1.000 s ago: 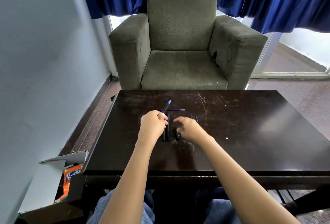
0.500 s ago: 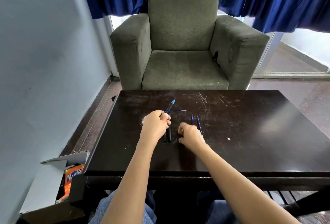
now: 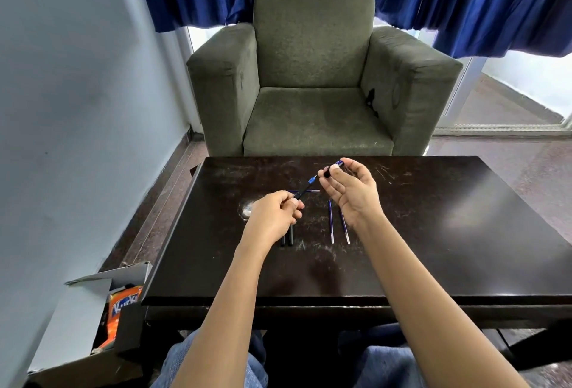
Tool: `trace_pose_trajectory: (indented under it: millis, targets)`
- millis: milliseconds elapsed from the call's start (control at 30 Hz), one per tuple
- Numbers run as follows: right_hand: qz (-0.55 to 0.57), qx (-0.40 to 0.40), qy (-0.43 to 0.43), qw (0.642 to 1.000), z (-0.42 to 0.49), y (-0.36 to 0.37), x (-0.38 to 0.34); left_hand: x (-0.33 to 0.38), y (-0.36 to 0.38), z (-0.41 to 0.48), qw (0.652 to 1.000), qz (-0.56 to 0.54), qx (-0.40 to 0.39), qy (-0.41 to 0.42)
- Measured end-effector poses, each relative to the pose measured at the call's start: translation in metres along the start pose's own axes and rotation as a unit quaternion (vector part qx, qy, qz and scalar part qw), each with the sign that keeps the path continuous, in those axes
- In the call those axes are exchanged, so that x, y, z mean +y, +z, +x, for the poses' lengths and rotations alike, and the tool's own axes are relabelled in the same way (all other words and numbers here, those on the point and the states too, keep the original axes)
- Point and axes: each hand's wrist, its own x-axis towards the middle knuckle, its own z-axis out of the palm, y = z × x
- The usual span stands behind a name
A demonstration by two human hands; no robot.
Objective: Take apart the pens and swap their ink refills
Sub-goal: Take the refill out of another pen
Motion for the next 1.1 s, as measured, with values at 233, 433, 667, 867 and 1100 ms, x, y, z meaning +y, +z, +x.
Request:
trace_pose_trajectory:
  millis: [233, 433, 667, 867, 1100]
  targets:
    - [-0.082, -0.046, -0.002, 0.996, -0.003, 0.003, 0.002, 0.001, 0.001, 0.000, 1.000, 0.003, -0.009, 0.000]
    - [-0.149, -0.099, 0.002, 0.984, -0.009, 0.009, 0.008, 0.001, 0.002, -0.001, 1.000, -0.005, 0.009, 0.016]
    - [-0.161, -0.113, 0.000, 0.980, -0.013, 0.013, 0.021, -0.001, 0.003, 0.000, 0.996, 0.020, 0.070, 0.045]
    - [-0.172, -0.075, -0.014, 0.982, -0.017, 0.013, 0.027, -0.006, 0.006, 0.001, 0.991, 0.064, 0.098, 0.068]
    - [-0.191, -0.038, -0.030, 0.980, -0.018, 0.010, 0.030, -0.008, 0.011, 0.000, 0.983, 0.110, 0.121, 0.089]
